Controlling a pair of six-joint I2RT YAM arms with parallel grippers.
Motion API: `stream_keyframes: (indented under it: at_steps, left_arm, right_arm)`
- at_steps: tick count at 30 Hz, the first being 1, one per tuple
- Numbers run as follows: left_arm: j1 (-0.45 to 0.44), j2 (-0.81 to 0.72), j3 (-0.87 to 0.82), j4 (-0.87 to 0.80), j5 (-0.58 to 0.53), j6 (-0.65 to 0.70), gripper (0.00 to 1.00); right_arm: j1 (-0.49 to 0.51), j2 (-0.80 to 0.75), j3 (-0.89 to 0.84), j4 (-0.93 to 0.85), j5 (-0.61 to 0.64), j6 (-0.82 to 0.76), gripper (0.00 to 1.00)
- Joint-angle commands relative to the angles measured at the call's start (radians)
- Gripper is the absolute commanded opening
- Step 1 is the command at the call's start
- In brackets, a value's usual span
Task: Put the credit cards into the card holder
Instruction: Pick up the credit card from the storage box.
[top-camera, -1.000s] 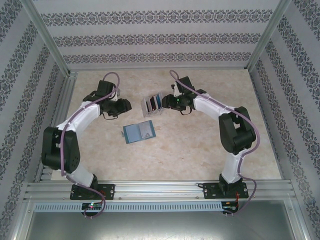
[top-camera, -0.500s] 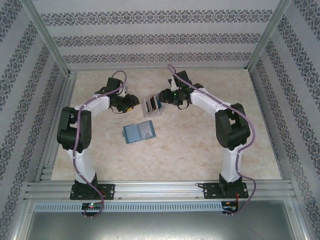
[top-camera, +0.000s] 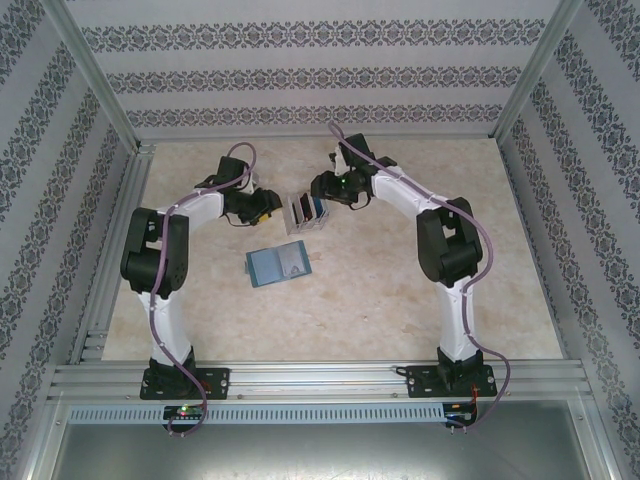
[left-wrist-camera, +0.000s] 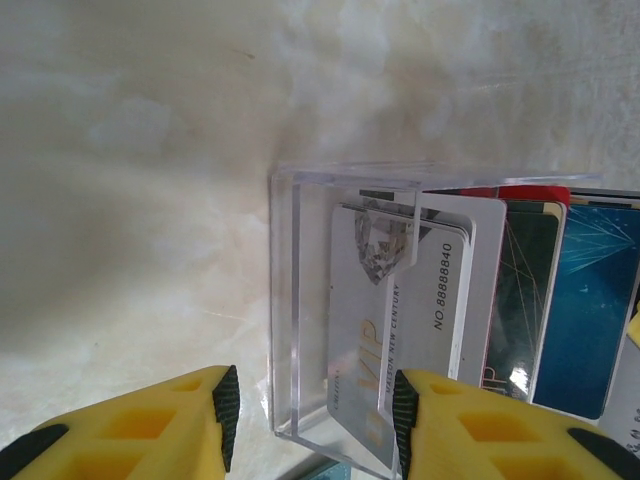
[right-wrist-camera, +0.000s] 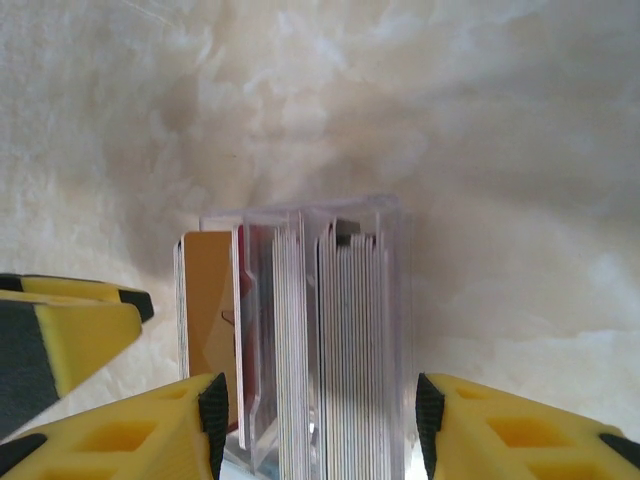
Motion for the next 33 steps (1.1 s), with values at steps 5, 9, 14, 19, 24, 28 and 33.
stream_keyframes:
  at_steps: [5, 9, 14, 19, 24, 28, 33]
  left_arm:
    - [-0.035, 0.044, 0.058, 0.021, 0.029, -0.021, 0.47]
    - [-0.049, 0.063, 0.069, 0.023, 0.033, -0.023, 0.47]
    - [-0.059, 0.079, 0.066, 0.027, 0.036, -0.027, 0.47]
    - [-0.062, 0.082, 0.067, 0.028, 0.036, -0.029, 0.46]
    - [-0.064, 0.081, 0.065, 0.030, 0.032, -0.031, 0.46]
    - [-0.066, 0.082, 0.069, 0.029, 0.032, -0.031, 0.46]
    - [-0.069, 0.081, 0.071, 0.027, 0.033, -0.031, 0.46]
  right_arm:
    - [0.000, 0.045, 0.066, -0.055, -0.043, -0.012, 0.55]
    - [0.011, 0.064, 0.084, -0.067, -0.049, -0.012, 0.54]
    - [0.028, 0.054, 0.094, -0.070, -0.049, -0.015, 0.54]
    - [0.038, 0.026, 0.096, -0.081, -0.045, -0.020, 0.54]
    - [0.040, 0.000, 0.087, -0.083, -0.043, -0.023, 0.53]
    - [0.043, -0.003, 0.084, -0.080, -0.054, -0.019, 0.53]
    - [0.050, -0.020, 0.079, -0.077, -0.059, -0.019, 0.51]
